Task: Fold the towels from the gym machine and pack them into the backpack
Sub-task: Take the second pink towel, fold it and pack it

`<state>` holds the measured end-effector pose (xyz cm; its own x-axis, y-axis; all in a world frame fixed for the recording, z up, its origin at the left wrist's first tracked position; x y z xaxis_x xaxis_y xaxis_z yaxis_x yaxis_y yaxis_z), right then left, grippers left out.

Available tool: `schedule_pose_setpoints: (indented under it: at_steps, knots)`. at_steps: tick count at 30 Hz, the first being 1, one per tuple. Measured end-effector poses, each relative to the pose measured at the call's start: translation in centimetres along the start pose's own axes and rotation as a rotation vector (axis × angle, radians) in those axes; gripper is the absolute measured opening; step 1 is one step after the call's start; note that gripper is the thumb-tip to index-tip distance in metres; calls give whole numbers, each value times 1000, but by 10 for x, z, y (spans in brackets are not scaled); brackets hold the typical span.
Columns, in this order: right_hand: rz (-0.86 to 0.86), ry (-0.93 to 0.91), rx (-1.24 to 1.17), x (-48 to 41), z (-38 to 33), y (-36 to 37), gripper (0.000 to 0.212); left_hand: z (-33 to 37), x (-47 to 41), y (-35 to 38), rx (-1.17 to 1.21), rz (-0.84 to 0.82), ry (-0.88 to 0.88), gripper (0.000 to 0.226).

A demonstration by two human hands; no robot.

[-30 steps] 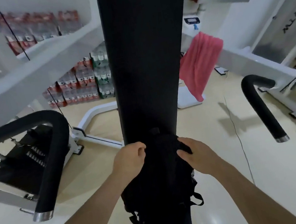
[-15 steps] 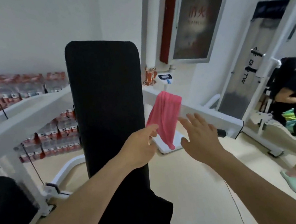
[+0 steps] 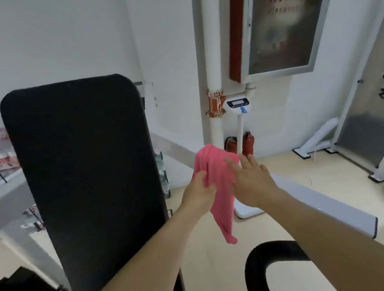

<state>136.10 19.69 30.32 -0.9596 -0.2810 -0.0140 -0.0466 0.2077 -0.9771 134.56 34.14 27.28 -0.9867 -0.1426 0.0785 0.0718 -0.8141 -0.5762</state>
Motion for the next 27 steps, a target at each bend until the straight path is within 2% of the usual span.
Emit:
schedule_pose_setpoints:
  at_steps: [4, 5, 6, 7, 8, 10, 12, 13, 15, 16, 17, 18, 19, 20, 22, 23, 25, 27]
  knots:
    - [65, 5, 13, -33, 11, 24, 64, -3, -50, 8, 151, 55, -90, 33]
    - [115, -9, 14, -36, 13, 26, 61, 1, -54, 9, 218, 86, -127, 30]
    - [191, -20, -24, -37, 14, 25, 56, 3, -57, 12, 275, 111, -153, 18]
    - [282, -27, -107, -37, 15, 22, 48, 7, -57, 12, 306, 141, -168, 7]
    - [352, -13, -211, -34, 14, 16, 38, 8, -59, 13, 318, 176, -166, 9]
    - [387, 57, -443, -32, 18, 8, 25, 13, -50, 11, 336, 196, -143, 9]
    - [383, 64, -725, -29, 23, 0, 21, 25, -30, 1, 382, 135, -72, 21]
    - [371, 15, -790, -25, 22, -6, 33, 32, -18, -8, 393, 85, -17, 26]
    - [289, -208, -677, -18, 8, -20, 73, 46, 9, -29, 383, -88, 91, 34]
    - [241, -323, -604, -13, -5, -27, 76, 52, 23, -40, 372, -194, 128, 33]
    - [167, -406, -564, -9, -18, -29, 67, 56, 37, -54, 334, -272, 161, 30]
    - [90, -422, -566, -5, -31, -31, 47, 57, 49, -69, 272, -294, 186, 26]
    - [24, -414, -606, -1, -42, -32, 23, 57, 61, -86, 191, -268, 214, 23]
    - [-17, -412, -683, 3, -48, -33, 8, 58, 72, -103, 124, -210, 237, 21]
    - [-113, -404, -879, 15, -56, -39, 13, 57, 93, -140, 64, -60, 234, 18]
    - [-211, -389, -969, 21, -60, -41, 9, 54, 103, -157, 51, 5, 219, 17]
    - [-446, -362, -1083, 35, -73, -45, 23, 47, 124, -186, -34, 106, 173, 13]
    - [-510, -361, -1104, 46, -91, -47, 28, 37, 146, -208, -138, 155, 94, 29]
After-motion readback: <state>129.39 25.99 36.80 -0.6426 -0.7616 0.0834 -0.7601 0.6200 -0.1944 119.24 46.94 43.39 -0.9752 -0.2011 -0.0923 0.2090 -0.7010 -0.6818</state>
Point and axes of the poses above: each hand's wrist, its own x-axis away from the middle knuckle, its own y-axis out of the palm, z = x × y, the point moved 3 cm from there along -x, towards the middle knuckle, and after that the axes turned 3 degrees about -x, right-handed, at the moved point
